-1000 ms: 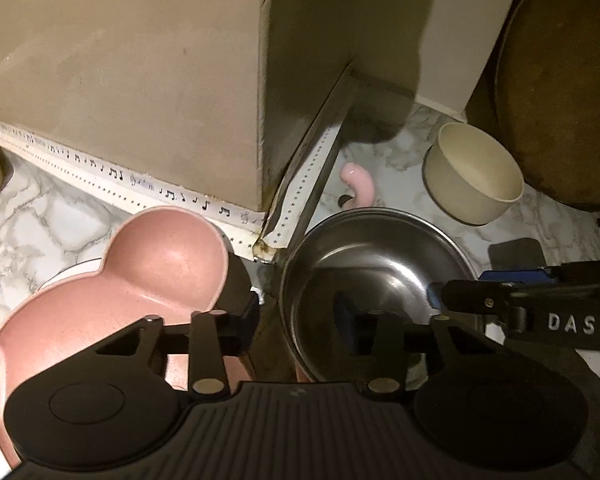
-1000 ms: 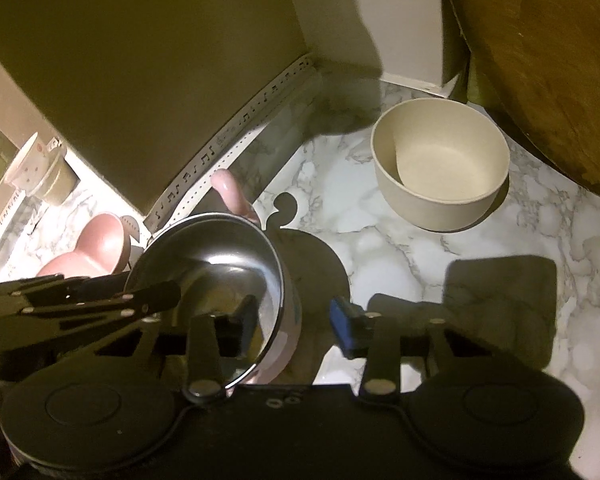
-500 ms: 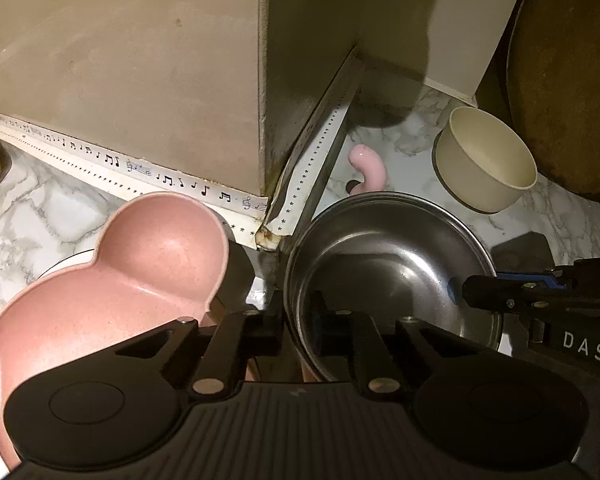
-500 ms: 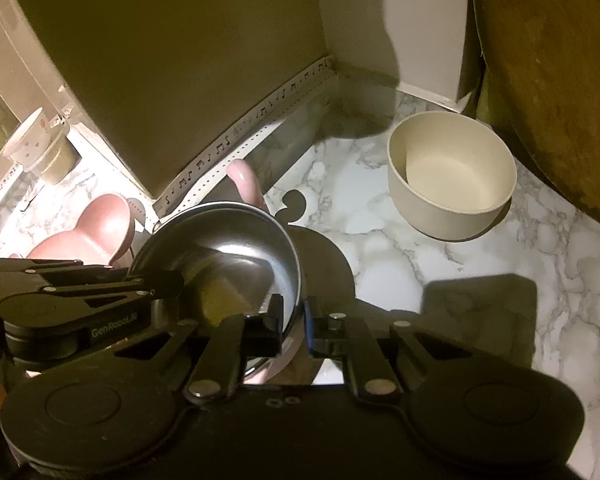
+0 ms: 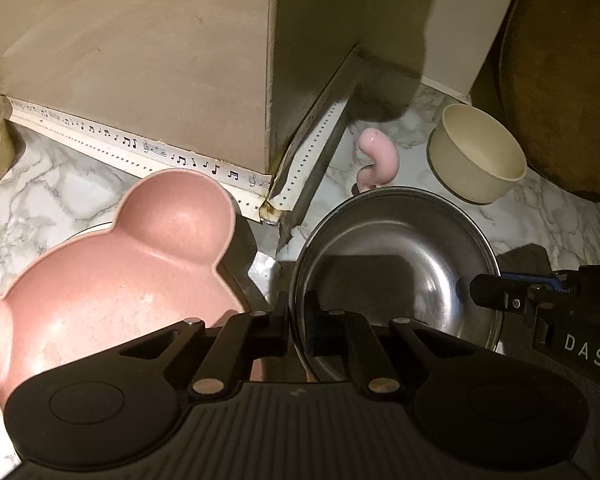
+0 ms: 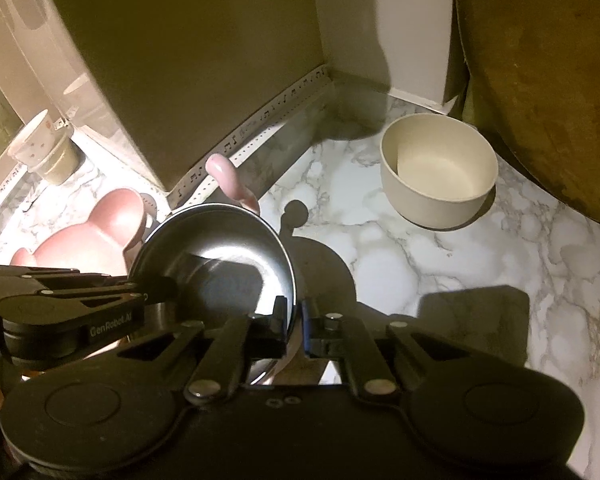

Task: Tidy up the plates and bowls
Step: 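Lift the steel pot with both grippers and carry it over the steel bowl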

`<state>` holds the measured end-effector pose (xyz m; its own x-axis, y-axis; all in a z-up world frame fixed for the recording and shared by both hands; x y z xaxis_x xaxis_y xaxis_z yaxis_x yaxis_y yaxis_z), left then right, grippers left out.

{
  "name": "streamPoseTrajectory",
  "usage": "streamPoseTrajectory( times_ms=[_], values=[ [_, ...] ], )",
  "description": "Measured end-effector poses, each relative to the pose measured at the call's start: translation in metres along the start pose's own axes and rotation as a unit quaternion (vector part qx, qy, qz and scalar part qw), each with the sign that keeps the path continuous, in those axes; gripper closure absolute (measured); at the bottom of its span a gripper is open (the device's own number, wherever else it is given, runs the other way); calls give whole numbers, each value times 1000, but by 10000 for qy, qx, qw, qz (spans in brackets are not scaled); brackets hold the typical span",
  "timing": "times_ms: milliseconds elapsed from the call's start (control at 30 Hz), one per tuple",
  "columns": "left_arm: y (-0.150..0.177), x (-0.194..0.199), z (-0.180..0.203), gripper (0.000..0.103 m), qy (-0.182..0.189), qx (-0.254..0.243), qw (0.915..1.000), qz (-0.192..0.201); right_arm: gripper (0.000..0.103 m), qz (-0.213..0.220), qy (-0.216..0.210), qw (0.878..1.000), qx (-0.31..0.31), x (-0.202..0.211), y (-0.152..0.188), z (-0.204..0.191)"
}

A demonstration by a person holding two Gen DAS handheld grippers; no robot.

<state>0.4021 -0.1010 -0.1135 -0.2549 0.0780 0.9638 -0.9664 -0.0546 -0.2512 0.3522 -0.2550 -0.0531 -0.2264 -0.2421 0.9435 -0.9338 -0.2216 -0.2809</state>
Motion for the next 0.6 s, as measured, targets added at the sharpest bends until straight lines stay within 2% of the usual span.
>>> streamPoseTrajectory(
  times_ms=[433,600],
  values=[
    [39,62,-11,97,56,-68,9995,291,95,118,-44,9998,180,47,28,-32],
    [57,83,-27,96,153,47,9995,273,95,145,-157,9994,279,63,40,-51]
  ],
)
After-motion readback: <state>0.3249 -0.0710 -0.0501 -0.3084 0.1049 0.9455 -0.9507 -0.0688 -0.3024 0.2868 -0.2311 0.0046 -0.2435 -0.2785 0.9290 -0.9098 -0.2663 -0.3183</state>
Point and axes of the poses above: each gripper's, at about its wrist camera, not at the fingertips, and x roughly against the way its jaws point, z to its right, y to its underside, the point moved 2 cm from there along -x, roughly the way its jaws point, and after that the axes turned 15 degrees about -z, right-handed, at the moved point
